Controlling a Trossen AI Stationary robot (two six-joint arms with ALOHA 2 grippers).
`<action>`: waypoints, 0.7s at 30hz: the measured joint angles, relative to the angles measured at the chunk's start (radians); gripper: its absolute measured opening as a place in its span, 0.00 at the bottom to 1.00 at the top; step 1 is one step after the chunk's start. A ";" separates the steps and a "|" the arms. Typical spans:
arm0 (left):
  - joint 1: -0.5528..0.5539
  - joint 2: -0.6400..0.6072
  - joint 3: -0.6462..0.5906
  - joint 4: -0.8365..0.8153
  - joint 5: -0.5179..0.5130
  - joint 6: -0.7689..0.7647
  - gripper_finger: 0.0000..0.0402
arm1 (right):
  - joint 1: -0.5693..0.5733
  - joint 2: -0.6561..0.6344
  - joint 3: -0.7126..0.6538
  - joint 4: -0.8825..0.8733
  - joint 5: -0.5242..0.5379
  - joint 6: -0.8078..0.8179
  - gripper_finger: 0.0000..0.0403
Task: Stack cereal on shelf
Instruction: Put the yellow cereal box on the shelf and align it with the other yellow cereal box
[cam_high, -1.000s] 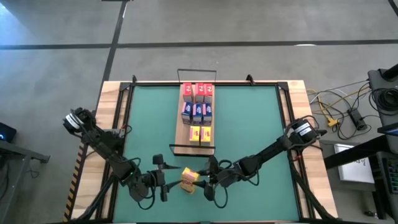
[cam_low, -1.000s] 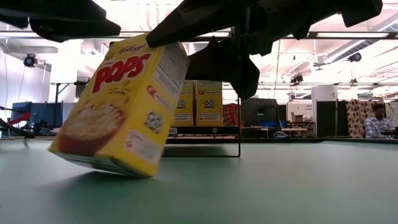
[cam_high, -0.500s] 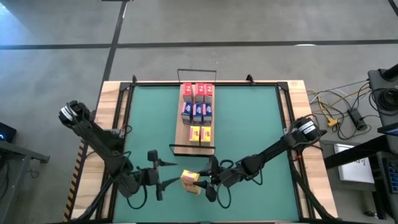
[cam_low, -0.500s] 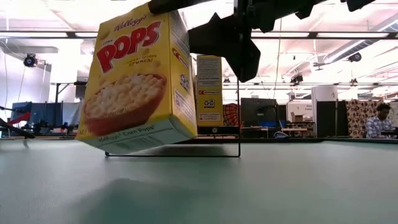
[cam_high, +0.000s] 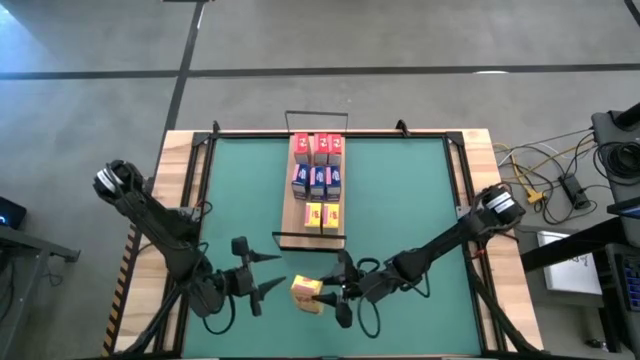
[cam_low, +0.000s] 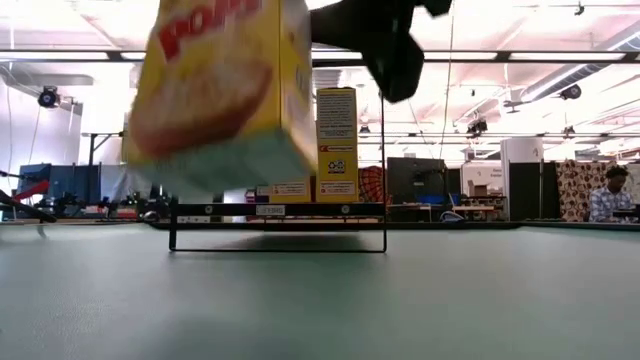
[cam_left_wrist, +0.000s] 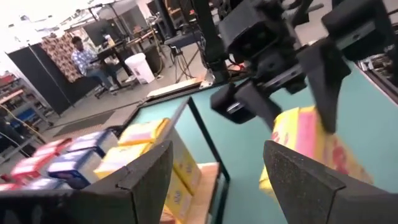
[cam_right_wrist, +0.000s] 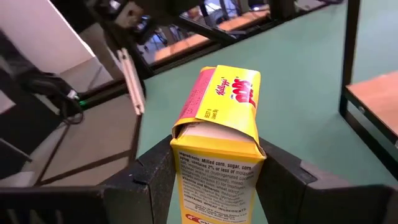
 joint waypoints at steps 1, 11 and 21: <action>0.000 -0.015 0.000 -0.015 -0.001 0.010 0.58 | 0.004 -0.009 0.000 0.001 0.000 -0.002 0.44; 0.000 -0.201 0.002 -0.273 -0.052 -0.035 0.58 | 0.036 -0.165 0.000 -0.034 0.007 -0.095 0.44; 0.000 -0.259 0.000 -0.823 0.057 -0.630 0.58 | 0.046 -0.335 0.000 -0.145 0.092 -0.201 0.44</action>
